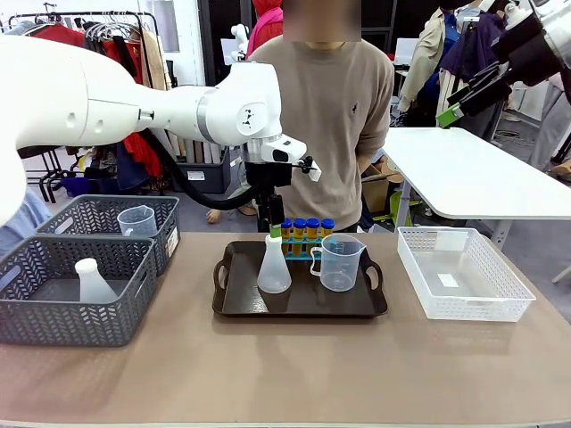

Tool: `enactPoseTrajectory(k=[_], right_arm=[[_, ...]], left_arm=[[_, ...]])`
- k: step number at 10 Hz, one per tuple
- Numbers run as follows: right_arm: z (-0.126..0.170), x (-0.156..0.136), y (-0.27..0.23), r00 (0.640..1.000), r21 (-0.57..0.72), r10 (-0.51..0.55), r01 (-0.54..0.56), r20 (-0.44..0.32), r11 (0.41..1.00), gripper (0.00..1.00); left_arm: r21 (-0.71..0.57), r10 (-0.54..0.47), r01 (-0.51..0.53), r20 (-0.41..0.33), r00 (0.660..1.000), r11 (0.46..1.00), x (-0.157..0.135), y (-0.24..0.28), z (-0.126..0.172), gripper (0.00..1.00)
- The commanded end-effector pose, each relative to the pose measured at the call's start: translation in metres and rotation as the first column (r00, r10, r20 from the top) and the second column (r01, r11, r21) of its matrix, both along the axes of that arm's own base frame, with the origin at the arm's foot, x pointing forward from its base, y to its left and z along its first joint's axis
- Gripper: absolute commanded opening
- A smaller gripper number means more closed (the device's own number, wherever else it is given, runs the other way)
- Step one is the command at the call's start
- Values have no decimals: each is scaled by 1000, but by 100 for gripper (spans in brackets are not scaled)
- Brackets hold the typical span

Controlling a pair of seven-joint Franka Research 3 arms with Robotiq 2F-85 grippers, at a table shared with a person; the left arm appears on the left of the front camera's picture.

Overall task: Prepare the laboratory tools.
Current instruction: Pick up one Small flask and place it on the Handle tray.

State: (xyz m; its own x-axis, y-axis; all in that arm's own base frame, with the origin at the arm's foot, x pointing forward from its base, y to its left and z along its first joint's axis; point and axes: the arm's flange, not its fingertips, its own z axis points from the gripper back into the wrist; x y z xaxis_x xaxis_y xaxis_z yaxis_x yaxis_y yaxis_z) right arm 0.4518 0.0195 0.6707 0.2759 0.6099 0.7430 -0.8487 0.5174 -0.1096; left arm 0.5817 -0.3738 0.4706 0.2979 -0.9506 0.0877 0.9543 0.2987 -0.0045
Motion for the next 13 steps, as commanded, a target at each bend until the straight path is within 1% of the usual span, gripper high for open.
enactPoseTrajectory(k=[1, 2, 3, 13], right_arm=[[1, 0, 0, 1000, 17, 11, -11, 3, 1000, 100], [1, 0, 0, 1000, 17, 11, -11, 3, 1000, 100], [1, 0, 0, 1000, 17, 11, -11, 3, 1000, 100], [1, 0, 0, 1000, 17, 11, -11, 3, 1000, 100]], left_arm=[[-17, -6, 5, -22, 1000, 1000, -10, 7, 3, 100], [-18, -19, 18, -24, 1000, 1000, -11, 8, 4, 100], [-3, 1, -1, -3, 1000, 1000, -1, 0, 2, 100], [-4, -1, 1, -8, 1000, 1000, 0, -2, 0, 100]])
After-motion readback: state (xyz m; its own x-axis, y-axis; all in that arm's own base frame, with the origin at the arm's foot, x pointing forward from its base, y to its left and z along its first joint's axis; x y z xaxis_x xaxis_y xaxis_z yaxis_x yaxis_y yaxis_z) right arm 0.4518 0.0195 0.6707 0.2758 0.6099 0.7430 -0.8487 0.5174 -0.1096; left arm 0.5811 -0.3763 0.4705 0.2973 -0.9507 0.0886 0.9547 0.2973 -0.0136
